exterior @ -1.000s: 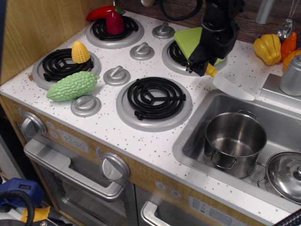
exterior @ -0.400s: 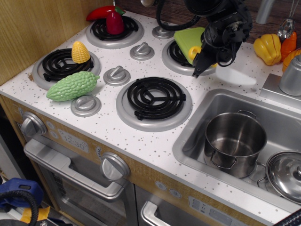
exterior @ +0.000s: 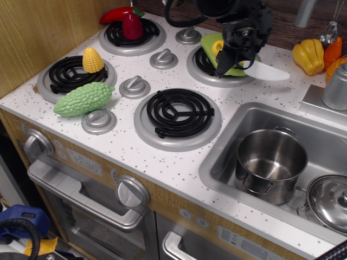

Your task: Put knife on cutting board

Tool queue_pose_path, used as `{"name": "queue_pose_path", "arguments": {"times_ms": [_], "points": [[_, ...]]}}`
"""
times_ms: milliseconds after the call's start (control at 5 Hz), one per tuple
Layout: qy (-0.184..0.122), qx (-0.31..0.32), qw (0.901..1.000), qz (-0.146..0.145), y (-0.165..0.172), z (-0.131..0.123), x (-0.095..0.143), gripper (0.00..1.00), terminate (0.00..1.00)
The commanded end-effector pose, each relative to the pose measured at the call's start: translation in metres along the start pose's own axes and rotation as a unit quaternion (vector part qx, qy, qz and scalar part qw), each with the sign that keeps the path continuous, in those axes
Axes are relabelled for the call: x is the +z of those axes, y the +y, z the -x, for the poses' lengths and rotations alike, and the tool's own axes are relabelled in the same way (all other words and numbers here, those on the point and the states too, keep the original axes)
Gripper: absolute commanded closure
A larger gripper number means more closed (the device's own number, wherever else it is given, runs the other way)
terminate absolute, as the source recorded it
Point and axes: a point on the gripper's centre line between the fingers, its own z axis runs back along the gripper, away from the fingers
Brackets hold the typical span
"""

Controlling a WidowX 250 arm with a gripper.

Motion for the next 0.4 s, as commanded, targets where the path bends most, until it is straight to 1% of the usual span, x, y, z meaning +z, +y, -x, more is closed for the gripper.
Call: {"name": "queue_pose_path", "arguments": {"times_ms": [0,200], "points": [[0.011,0.003,0.9986,-0.052,0.022,0.012,0.000,1.00,0.00],[-0.003,-0.003,0.9975,-0.071,0.026,0.022,-0.014,1.00,0.00]]}}
